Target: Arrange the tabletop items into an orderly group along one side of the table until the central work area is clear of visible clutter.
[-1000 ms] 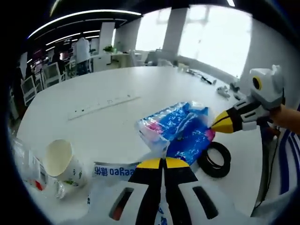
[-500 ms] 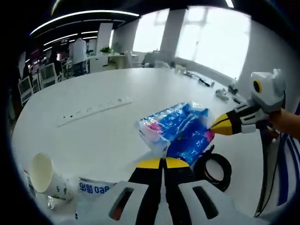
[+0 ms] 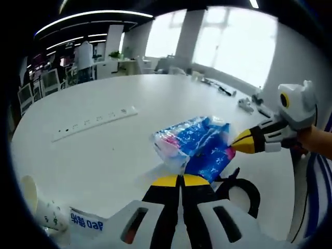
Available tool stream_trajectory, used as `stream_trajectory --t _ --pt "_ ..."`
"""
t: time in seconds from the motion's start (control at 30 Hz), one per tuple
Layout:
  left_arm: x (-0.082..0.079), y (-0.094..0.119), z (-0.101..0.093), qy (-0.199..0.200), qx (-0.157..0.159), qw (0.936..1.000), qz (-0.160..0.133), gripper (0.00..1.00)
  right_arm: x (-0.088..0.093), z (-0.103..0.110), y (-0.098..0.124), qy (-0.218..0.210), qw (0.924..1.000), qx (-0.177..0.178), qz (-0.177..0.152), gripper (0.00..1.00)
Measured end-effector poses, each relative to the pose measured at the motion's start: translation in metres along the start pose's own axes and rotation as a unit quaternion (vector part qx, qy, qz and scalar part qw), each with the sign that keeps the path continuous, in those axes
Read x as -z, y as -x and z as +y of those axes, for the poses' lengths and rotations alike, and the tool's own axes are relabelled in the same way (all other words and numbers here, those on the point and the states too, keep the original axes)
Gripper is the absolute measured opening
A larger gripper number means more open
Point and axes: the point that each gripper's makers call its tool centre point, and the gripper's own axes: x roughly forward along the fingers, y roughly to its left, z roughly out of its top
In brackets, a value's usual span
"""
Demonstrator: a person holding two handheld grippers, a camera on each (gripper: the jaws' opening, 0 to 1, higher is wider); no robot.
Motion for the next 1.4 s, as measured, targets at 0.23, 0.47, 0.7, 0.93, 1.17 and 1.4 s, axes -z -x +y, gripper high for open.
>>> stream_trajectory --t 0.23,0.47,0.7,0.93,1.17,1.4 --pt "0.002 -0.014 -0.005 0.000 0.008 1.0000 0.004 0.00 0.012 -0.012 -0.004 -0.013 0.9999 0.010 0.001 0.00" --pt "0.004 -0.027 -0.007 -0.001 0.009 0.9999 0.008 0.00 0.019 -0.018 -0.009 -0.015 0.9996 0.024 0.004 0.00" --pt "0.013 -0.035 -0.010 0.003 0.012 0.9997 0.019 0.00 0.027 -0.023 -0.011 -0.020 0.9994 0.026 0.011 0.00" --pt "0.020 -0.039 -0.009 0.006 0.012 0.9994 0.030 0.00 0.033 -0.025 -0.015 -0.015 0.9994 0.021 0.022 0.00" --pt "0.025 -0.043 -0.010 0.007 0.013 0.9992 0.037 0.00 0.036 -0.028 -0.014 -0.026 0.9992 0.025 0.020 0.00" --pt "0.027 -0.046 -0.012 0.013 0.012 0.9993 0.034 0.00 0.041 -0.027 -0.012 -0.027 0.9989 0.031 0.023 0.00"
